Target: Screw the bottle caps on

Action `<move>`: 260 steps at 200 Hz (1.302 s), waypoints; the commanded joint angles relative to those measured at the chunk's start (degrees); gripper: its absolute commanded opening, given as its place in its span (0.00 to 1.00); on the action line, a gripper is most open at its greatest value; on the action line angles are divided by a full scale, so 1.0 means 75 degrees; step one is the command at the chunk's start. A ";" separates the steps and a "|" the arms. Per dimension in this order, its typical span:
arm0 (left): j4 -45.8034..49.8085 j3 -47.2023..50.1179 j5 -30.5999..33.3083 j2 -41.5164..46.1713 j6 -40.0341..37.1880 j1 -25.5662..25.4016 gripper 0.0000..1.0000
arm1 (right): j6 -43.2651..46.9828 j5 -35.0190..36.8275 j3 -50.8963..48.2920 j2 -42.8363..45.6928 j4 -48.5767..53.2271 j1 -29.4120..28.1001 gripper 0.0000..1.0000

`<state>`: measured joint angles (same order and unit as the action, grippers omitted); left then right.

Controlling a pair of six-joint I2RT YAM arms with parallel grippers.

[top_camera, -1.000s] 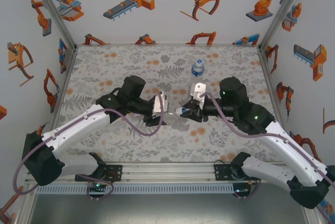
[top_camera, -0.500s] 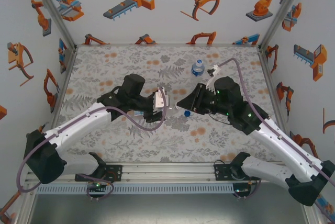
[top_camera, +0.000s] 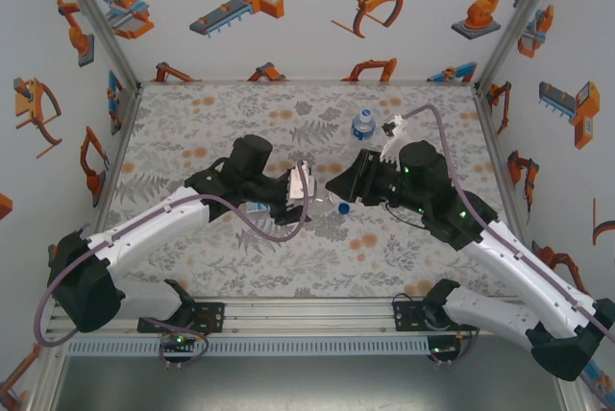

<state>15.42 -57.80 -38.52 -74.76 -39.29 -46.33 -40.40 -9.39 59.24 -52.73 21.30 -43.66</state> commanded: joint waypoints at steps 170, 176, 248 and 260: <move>0.1481 -0.0687 -0.1212 0.0338 -0.0546 -0.0011 0.00 | 1.0789 -0.4023 0.1137 0.0050 0.1822 -0.0062 0.45; 0.1494 -0.0695 -0.1215 0.0342 -0.0546 -0.0011 0.00 | 1.0780 -0.4001 0.1135 0.0030 0.1824 -0.0071 0.45; 0.1530 -0.0726 -0.1343 0.0337 -0.0562 -0.0011 0.00 | 1.0778 -0.4191 0.1096 -0.0162 0.1863 -0.0070 0.41; 0.1536 -0.0734 -0.1345 0.0333 -0.0548 -0.0017 0.00 | 1.0778 -0.4219 0.1079 -0.0178 0.1848 -0.0074 0.38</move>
<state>25.56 -61.17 -46.13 -73.52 -42.15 -46.41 39.13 -38.98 68.23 -53.91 35.79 -43.77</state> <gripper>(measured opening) 0.564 0.403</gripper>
